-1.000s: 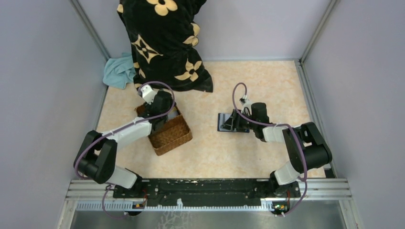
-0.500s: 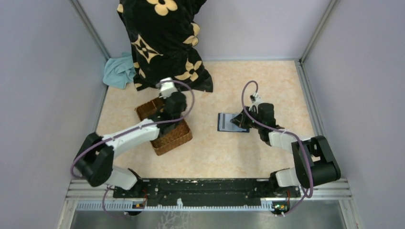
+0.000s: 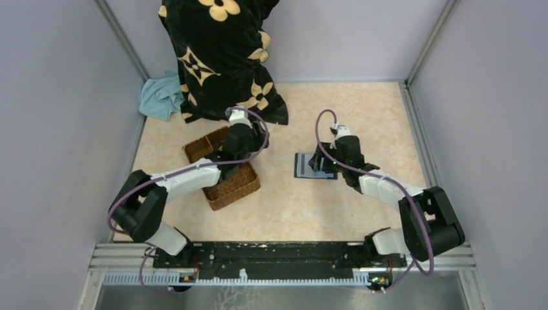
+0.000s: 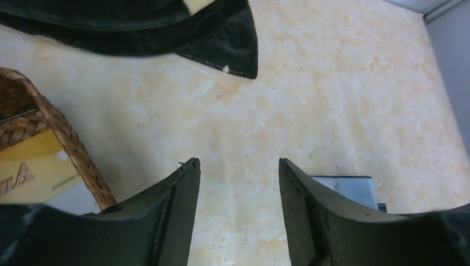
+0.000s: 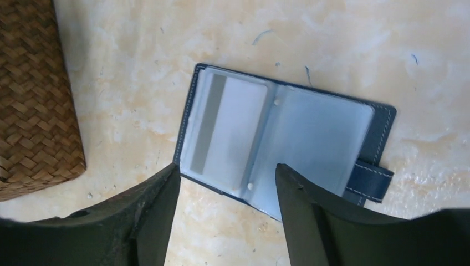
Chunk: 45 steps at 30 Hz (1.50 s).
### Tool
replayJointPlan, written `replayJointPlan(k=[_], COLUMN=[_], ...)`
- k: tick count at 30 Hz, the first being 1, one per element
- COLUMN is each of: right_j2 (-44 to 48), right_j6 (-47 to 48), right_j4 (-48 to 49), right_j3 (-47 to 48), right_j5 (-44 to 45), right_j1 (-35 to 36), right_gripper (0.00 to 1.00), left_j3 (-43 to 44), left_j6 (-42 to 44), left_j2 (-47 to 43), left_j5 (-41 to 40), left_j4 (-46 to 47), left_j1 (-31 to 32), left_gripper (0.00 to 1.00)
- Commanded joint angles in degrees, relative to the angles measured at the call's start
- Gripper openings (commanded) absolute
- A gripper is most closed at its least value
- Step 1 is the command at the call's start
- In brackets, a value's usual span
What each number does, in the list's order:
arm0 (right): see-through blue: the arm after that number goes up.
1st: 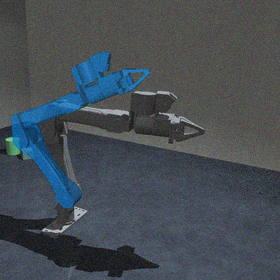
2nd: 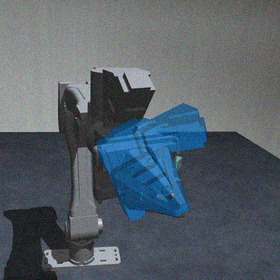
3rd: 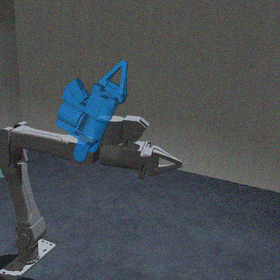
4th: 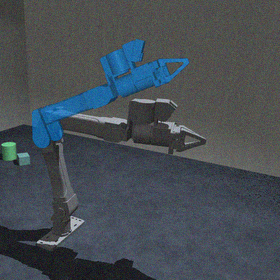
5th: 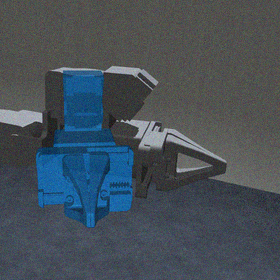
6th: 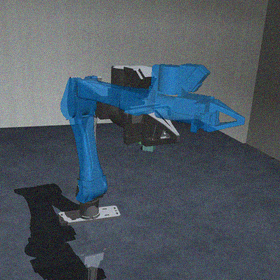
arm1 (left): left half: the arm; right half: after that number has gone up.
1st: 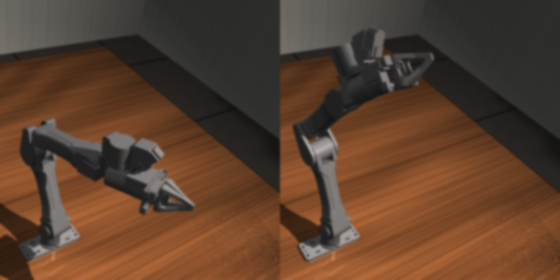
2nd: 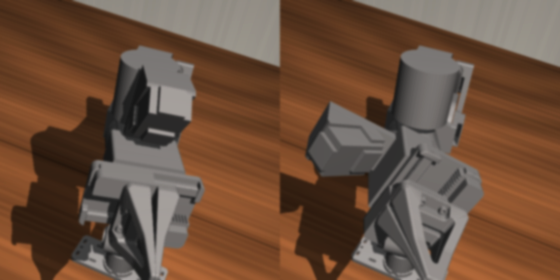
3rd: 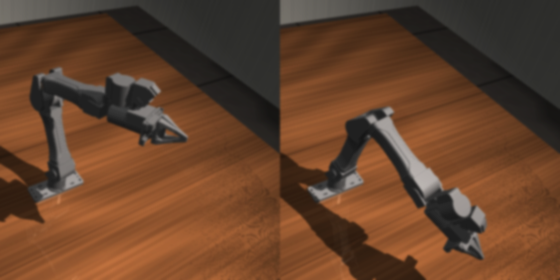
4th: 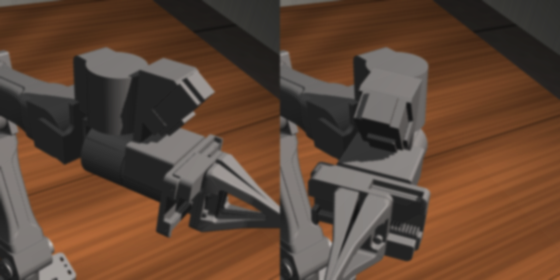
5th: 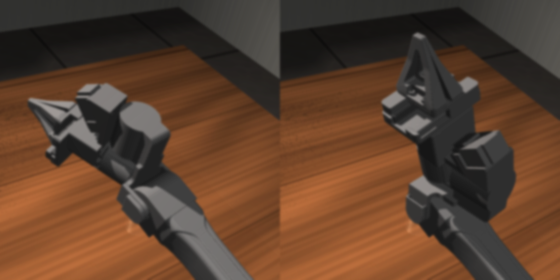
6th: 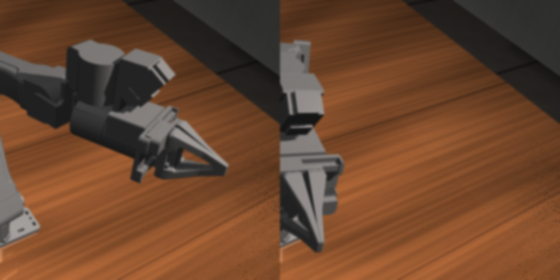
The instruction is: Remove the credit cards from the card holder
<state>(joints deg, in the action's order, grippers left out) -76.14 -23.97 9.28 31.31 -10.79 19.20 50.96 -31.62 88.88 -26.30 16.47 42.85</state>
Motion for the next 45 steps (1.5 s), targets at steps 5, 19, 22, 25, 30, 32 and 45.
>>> replayJointPlan(k=[5, 19, 22, 25, 30, 32, 45], right_j2=[-2.5, -14.8, -15.9, -16.1, -17.7, -19.5, -21.2], right_j6=[9.6, 11.4, 11.6, 12.0, 12.1, 12.0, 10.5], right_j4=[-7.9, -11.7, -11.8, -11.8, -11.2, -11.8, -13.1], right_j3=[10.2, 19.7, 20.3, 20.5, 20.9, 21.4, 20.1], right_j5=[21.5, 26.9, 26.9, 26.9, 26.0, 26.4, 28.5], right_j1=[10.8, 16.3, 16.8, 17.5, 18.2, 18.4, 18.8], right_gripper=[0.68, 0.65, 0.65, 0.66, 0.71, 0.71, 0.40], left_j3=[1.0, 1.3, 1.2, 1.1, 1.5, 1.8, 2.0], left_j6=[-0.4, -13.3, -14.5, -12.7, -10.8, -10.7, -10.2], left_j2=[0.1, 12.5, 13.1, 12.2, 11.6, 11.7, 13.1], left_j5=[35.5, 56.0, 54.6, 52.1, 51.0, 51.0, 51.6], left_j4=[4.8, 11.7, 10.7, 8.7, 6.5, 5.8, 5.4], left_j1=[-8.4, -18.1, -18.6, -18.6, -18.6, -18.6, -18.6], left_gripper=[0.56, 0.66, 0.65, 0.64, 0.64, 0.65, 0.65])
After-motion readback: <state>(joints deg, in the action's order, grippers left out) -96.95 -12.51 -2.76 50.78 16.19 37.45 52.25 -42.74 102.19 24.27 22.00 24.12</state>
